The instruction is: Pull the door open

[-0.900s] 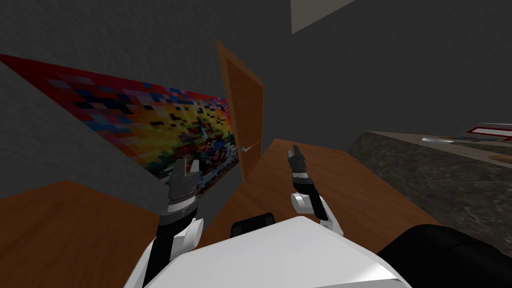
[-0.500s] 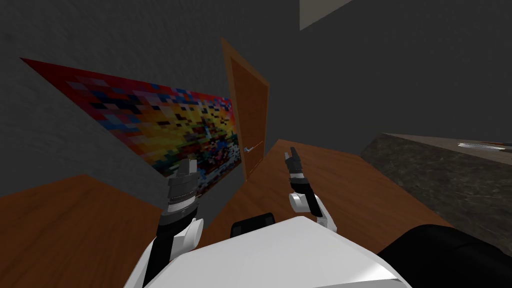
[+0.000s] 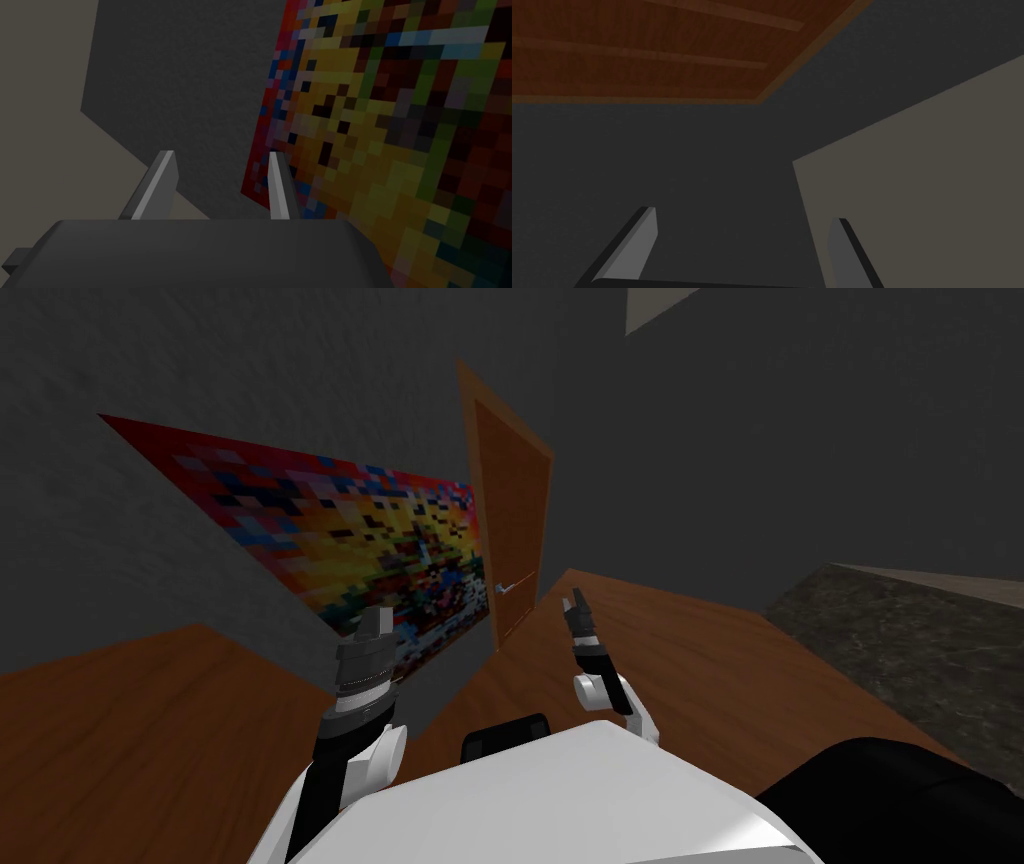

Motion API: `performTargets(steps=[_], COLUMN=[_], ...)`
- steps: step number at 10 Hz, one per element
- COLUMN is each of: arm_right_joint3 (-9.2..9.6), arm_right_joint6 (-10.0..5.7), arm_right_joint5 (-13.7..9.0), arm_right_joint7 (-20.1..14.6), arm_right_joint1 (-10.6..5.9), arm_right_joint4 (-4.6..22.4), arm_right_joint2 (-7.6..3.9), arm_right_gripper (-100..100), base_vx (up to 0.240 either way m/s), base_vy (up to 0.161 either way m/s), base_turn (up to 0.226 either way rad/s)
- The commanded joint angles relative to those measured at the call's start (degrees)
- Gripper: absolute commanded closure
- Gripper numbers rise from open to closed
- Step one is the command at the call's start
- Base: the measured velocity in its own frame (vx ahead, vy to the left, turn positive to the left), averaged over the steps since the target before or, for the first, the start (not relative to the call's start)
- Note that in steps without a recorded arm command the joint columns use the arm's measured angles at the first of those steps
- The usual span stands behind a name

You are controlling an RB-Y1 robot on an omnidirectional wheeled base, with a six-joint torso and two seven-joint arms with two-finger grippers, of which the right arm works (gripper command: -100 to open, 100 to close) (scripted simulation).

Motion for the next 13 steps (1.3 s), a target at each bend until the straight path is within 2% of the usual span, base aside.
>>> performTargets(steps=[1,3,4,6,7,9,10,11,12,13], arm_right_joint3=[0.09,0.57,0.57,1.09,1.09,1.66,1.66,1.94,1.94,2.24], arm_right_joint6=[-0.66,-2.06,-2.06,-3.54,-3.54,-5.18,-5.18,-6.00,-6.00,-6.87], arm_right_joint5=[-0.1,-0.6,-0.6,-1.1,-1.1,-1.6,-1.6,-1.8,-1.8,-2.1], arm_right_joint7=[-0.3,-1.1,-1.1,-2.0,-2.0,-2.9,-2.9,-3.4,-3.4,-3.9], arm_right_joint1=[-0.53,-1.84,-1.84,-3.24,-3.24,-4.78,-4.78,-5.55,-5.55,-6.36], arm_right_joint4=[1.8,5.5,6.0,10.0,10.5,14.4,15.5,17.6,17.9,20.3], arm_right_joint2=[-0.30,-1.27,-1.27,-2.28,-2.28,-3.37,-3.37,-3.91,-3.91,-4.48], arm_right_gripper=[-100,-100,-100,-100,-100,-100,-100,-100,-100,-100], base_vx=[0.055,0.048,0.053,0.059,0.049,0.058,0.052,0.042,0.032,0.041], base_vy=[-0.041,-0.033,-0.035,-0.042,-0.048,-0.046,-0.056,-0.041,-0.032,-0.036], base_turn=[0.061,0.155,0.066,0.161,0.080,0.167,0.077,0.140,0.065,0.154])
